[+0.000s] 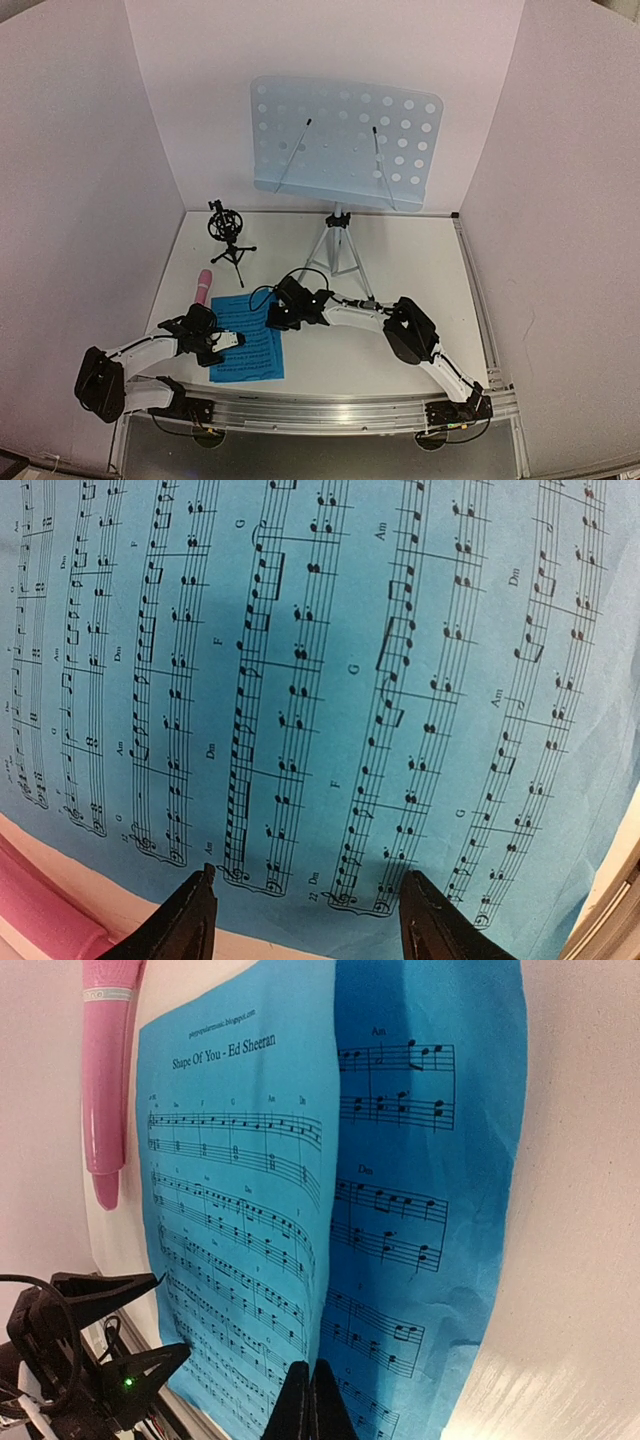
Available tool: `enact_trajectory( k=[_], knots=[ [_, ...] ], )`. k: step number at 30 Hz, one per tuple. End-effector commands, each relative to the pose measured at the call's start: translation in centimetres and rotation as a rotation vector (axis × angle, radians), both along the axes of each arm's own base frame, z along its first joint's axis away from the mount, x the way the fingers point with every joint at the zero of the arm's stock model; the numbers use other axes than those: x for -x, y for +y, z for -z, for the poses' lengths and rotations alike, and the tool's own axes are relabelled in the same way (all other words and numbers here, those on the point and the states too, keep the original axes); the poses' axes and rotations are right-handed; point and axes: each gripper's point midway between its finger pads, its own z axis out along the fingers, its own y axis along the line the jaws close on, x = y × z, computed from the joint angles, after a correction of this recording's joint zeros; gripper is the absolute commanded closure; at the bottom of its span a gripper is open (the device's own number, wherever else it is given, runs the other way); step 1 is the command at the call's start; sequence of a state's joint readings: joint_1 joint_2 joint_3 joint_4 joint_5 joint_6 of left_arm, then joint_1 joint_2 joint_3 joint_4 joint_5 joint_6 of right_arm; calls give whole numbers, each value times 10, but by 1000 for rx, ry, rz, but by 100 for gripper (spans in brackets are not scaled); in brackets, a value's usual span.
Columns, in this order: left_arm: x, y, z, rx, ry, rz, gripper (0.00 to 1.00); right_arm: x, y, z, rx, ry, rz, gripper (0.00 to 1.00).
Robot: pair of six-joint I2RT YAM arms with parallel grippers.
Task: Set up the instrument practice props
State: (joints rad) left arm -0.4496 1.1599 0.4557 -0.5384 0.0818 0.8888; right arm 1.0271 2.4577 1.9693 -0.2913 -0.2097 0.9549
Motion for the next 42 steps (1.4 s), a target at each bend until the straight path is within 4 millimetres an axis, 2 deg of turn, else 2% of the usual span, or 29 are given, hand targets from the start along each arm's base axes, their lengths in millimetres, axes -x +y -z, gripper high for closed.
enact_trajectory(
  k=[1, 4, 8, 11, 15, 23, 27, 29, 32, 35, 39, 42],
  knots=[
    [-5, -9, -7, 60, -4, -31, 36, -3, 3, -12, -29, -38, -23, 100],
    [-7, -16, -20, 109, 12, -72, 31, -5, 4, -23, -38, -83, -45, 100],
    [-13, -32, -57, 237, -2, -141, 18, -8, 9, -62, -70, -229, -121, 100],
    [-18, -45, -101, 374, -39, -194, 14, 1, 11, -101, -79, -392, -200, 100],
    [-25, -54, -156, 536, -110, -284, 11, 24, 11, -152, -103, -570, -305, 100],
    [-32, -51, -264, 843, -257, -462, 9, 67, -9, -236, -104, -815, -401, 100],
    [-31, -45, -304, 939, -315, -505, 8, 80, -27, -277, -78, -924, -438, 100],
    [-25, -43, -318, 978, -330, -507, 8, 84, -37, -297, -73, -968, -443, 100],
    [-15, -42, -327, 1025, -305, -511, 6, 90, -53, -331, -97, -1037, -438, 100],
    [-8, -47, -325, 1058, -243, -517, 5, 95, -66, -361, -124, -1095, -434, 100],
    [-12, -53, -315, 1059, -178, -545, 3, 100, -77, -387, -151, -1147, -436, 100],
    [-16, -62, -320, 1077, -152, -516, 2, 107, -85, -404, -179, -1189, -461, 100]
  ],
)
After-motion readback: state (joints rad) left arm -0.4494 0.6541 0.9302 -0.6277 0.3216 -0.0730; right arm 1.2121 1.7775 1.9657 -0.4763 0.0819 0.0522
